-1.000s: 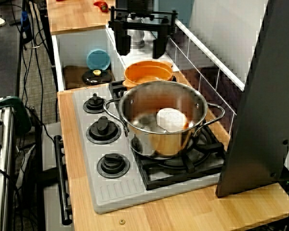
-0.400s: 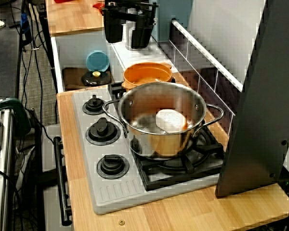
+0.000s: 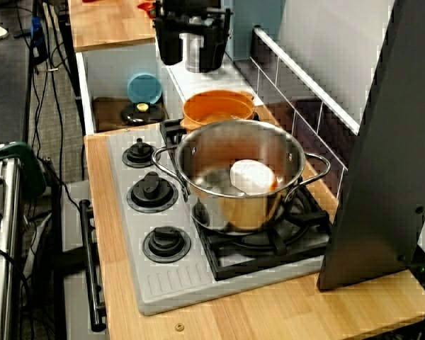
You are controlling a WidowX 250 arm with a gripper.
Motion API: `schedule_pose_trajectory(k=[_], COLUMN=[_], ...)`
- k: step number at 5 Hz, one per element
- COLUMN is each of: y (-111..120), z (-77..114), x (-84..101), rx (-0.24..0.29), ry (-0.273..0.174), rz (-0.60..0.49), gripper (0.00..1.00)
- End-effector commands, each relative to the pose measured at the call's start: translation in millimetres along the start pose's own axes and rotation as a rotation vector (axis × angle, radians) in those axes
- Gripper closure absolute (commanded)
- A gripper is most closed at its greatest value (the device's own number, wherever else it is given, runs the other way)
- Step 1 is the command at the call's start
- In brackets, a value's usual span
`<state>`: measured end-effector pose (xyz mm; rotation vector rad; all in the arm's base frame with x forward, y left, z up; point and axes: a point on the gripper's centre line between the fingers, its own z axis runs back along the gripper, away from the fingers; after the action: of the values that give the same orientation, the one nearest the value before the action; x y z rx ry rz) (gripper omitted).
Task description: Lift pot from stove
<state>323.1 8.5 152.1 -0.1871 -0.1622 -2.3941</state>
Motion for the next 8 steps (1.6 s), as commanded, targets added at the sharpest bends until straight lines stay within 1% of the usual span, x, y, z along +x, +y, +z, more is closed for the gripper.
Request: schedule_pose_trajectory(k=[1, 2, 3, 4, 5, 6, 8], y=[-18, -24, -29, -37, -42, -43, -44], z=[21.2, 14.0, 5.0, -8.3, -16.0, -18.9, -19.1], x=[-17.9, -19.9, -18.5, -18.3, -19.5, -20.3, -27.1], rx=[0.044, 0.033, 0.033, 0.073, 0.105, 0.107, 0.122], ry=[0.075, 0.066, 0.055, 0.059, 0.072, 0.081, 0.076], rz=[0.059, 0.060, 0.060, 0.116, 0.179, 0.189, 0.223], gripper=[0.00, 0.00, 0.00, 0.00, 0.00, 0.00, 0.00])
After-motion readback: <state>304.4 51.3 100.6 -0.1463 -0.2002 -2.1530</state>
